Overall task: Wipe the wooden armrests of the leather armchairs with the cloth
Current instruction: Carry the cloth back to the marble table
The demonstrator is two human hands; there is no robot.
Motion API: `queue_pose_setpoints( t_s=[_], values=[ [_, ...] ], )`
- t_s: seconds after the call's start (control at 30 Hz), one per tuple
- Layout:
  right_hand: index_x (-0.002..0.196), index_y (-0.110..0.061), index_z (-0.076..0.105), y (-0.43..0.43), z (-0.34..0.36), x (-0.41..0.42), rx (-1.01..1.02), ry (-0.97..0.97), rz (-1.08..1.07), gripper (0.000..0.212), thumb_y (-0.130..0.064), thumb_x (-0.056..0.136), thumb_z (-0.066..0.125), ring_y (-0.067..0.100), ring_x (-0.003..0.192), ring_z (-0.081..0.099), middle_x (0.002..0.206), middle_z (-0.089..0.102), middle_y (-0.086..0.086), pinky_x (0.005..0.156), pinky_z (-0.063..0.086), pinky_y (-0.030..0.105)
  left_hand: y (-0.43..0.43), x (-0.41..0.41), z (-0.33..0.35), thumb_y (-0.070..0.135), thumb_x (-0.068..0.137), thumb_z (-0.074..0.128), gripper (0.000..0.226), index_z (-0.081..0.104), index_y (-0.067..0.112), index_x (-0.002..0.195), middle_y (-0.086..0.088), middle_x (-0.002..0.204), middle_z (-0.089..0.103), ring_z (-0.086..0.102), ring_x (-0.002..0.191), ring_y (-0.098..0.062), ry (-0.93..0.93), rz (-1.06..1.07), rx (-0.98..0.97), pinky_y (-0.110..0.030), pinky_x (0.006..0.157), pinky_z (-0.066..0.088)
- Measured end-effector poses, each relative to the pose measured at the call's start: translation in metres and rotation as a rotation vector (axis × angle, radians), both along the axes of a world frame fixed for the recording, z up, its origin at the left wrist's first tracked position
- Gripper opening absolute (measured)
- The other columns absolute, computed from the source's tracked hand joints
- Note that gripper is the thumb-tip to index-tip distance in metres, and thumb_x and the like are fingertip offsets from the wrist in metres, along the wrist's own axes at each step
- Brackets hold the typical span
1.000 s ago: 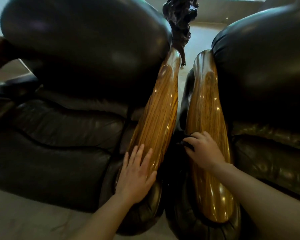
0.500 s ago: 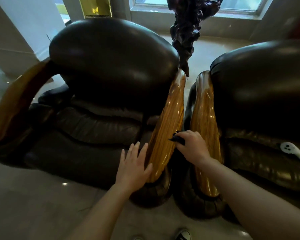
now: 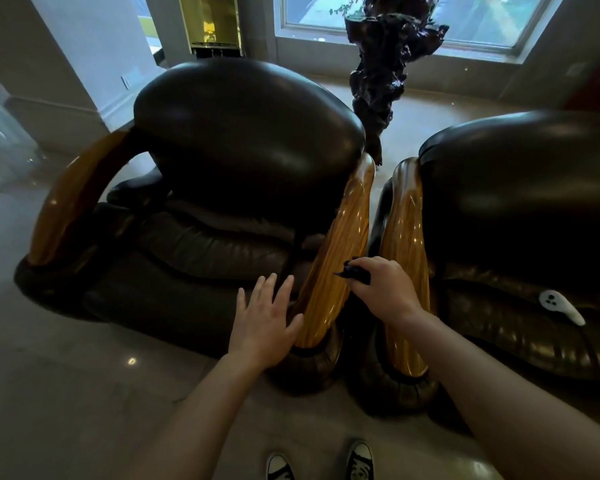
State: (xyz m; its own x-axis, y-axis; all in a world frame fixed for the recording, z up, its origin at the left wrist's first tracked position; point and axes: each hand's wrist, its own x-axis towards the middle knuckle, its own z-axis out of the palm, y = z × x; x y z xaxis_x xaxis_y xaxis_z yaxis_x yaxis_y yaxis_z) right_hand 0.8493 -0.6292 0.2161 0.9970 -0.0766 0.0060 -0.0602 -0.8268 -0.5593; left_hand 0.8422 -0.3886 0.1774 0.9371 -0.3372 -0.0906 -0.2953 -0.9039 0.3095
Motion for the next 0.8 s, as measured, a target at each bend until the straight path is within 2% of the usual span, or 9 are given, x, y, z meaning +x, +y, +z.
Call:
queue_pose_setpoints(
  t_s=[0.1,0.33,0.6,0.8],
  values=[
    [0.123,-0.027,0.065,-0.001,0.012,0.001,0.000,-0.020,0.046,0.033,-0.029,0.091,0.067,0.016,0.102,0.058,0.109,0.065,-0.006,0.088,0.055,0.041,0.003,-0.006,0.007,0.061,0.092,0.031,0.072,0.002,0.034,0.152,-0.003,0.164,0.010,0.002,0.151,-0.020,-0.010,0.036,0.004,-0.054,0.120,0.005],
    [0.123,-0.031,0.064,-0.008,0.033,0.011,0.001,-0.017,0.206,0.032,-0.031,0.091,0.066,0.015,0.103,0.057,0.109,0.063,-0.009,0.088,0.053,0.039,-0.006,-0.020,0.021,0.069,0.083,0.014,0.078,0.002,0.035,0.152,-0.004,0.163,0.011,0.003,0.151,-0.021,-0.056,0.192,0.020,-0.053,0.118,0.002],
    [0.125,-0.031,0.064,-0.008,0.048,0.015,-0.054,-0.029,0.430,0.034,-0.032,0.091,0.066,0.015,0.108,0.050,0.112,0.063,-0.009,0.085,0.044,0.029,-0.024,-0.057,0.030,0.066,0.085,0.020,0.076,0.004,0.036,0.153,-0.003,0.163,0.014,0.004,0.151,-0.020,-0.112,0.434,0.021,-0.053,0.118,0.001],
    [0.125,-0.032,0.064,0.005,0.045,0.008,-0.082,-0.018,0.553,0.035,-0.036,0.090,0.067,0.015,0.109,0.051,0.112,0.063,-0.010,0.082,0.041,0.027,-0.024,-0.103,0.044,0.059,0.094,0.032,0.073,0.000,0.033,0.154,-0.004,0.165,0.003,-0.004,0.151,-0.021,-0.025,0.593,0.042,-0.053,0.120,0.001]
  ],
)
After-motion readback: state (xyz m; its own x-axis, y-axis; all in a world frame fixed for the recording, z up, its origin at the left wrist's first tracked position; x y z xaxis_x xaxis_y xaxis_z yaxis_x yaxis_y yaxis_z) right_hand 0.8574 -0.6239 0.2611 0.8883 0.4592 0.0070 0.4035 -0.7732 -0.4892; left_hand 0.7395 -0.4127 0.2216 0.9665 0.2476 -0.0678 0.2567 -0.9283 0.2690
